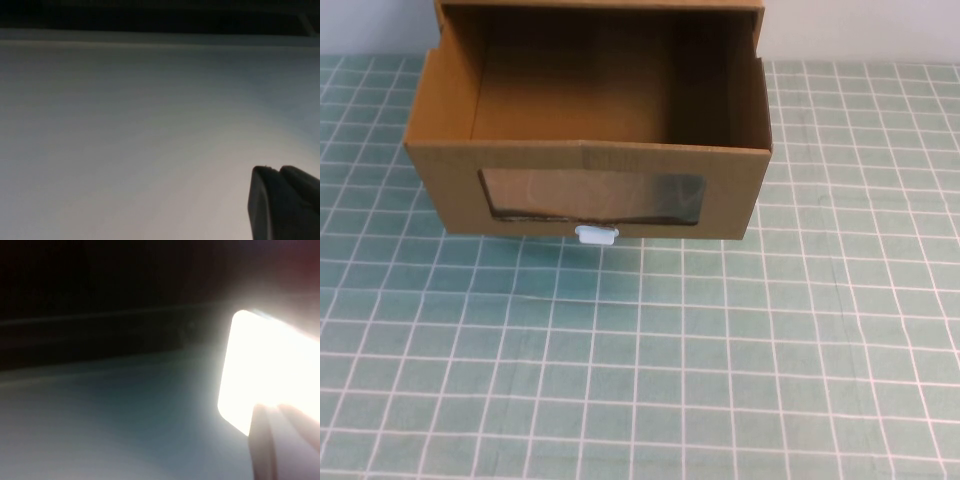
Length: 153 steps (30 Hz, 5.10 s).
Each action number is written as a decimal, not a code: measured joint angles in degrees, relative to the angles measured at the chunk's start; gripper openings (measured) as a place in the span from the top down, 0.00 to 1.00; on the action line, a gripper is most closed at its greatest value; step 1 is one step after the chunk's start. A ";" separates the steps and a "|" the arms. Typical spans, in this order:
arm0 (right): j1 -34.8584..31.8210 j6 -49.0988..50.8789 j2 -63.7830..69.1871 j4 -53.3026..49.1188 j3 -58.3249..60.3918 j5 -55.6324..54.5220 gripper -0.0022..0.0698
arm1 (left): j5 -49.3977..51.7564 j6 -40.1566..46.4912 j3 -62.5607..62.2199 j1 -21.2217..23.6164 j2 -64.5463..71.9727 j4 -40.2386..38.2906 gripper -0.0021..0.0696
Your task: Close the shoe box
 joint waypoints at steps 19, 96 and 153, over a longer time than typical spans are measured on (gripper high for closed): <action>0.00 4.73 33.13 0.91 -47.12 61.58 0.99 | 43.89 -1.95 -35.44 0.00 35.15 0.00 0.98; 55.74 -62.91 93.46 18.48 -31.32 44.24 0.99 | 97.76 33.42 -96.08 1.22 109.57 -49.55 0.98; 41.65 -63.37 116.29 26.08 -60.41 46.97 0.99 | 100.24 35.85 -96.55 1.46 112.85 -57.10 0.98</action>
